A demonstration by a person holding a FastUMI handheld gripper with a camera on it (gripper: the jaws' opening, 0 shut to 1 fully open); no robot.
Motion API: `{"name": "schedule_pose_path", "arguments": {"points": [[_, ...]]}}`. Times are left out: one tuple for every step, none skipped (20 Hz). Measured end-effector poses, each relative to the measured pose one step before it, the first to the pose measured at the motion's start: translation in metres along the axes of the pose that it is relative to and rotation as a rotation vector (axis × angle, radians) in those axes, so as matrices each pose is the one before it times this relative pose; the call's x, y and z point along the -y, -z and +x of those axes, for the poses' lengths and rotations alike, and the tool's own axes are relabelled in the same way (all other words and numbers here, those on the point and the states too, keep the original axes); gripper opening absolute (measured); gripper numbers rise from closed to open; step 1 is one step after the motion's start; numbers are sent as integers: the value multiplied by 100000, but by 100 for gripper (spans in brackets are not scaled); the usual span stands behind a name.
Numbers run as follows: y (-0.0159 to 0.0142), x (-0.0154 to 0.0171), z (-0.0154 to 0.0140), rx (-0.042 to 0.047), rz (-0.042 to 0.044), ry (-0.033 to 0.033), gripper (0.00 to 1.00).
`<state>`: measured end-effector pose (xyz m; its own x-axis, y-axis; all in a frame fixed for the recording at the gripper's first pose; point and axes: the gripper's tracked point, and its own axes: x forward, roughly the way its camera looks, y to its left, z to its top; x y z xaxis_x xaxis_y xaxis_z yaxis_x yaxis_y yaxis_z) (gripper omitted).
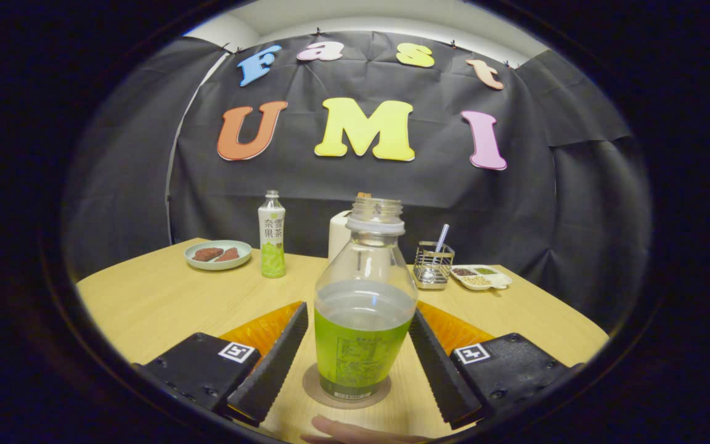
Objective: Take the bottle from table, then pour the juice into the cup, finally place the bottle on the coaster
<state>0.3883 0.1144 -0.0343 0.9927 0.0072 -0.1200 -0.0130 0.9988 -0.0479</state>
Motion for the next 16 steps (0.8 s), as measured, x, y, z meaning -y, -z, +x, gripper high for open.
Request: {"name": "schedule_pose_path", "arguments": {"points": [[-117, 22, -239, 141, 89, 370, 95], [-270, 93, -497, 223, 343, 405, 97], [-348, -29, -597, 372, 593, -59, 100], [-179, 27, -551, 0, 226, 172, 100], [-274, 106, -670, 208, 141, 624, 100], [-358, 125, -733, 619, 127, 463, 100], [-425, 128, -836, 626, 161, 535, 100], [-331, 106, -851, 310, -377, 376, 100], [-454, 165, -931, 593, -531, 914, 100], [-284, 137, -757, 324, -672, 627, 100], [-519, 56, -1004, 654, -629, 318, 100], [-289, 364, -1387, 1167, 78, 126, 100], [-440, 104, -1110, 713, 744, 93, 100], [-386, 36, -1168, 266, 984, -575, 100], [-560, -138, -1464, 314, 1688, -1055, 100], [-364, 228, -1426, -299, 1276, 340, 100]]}}
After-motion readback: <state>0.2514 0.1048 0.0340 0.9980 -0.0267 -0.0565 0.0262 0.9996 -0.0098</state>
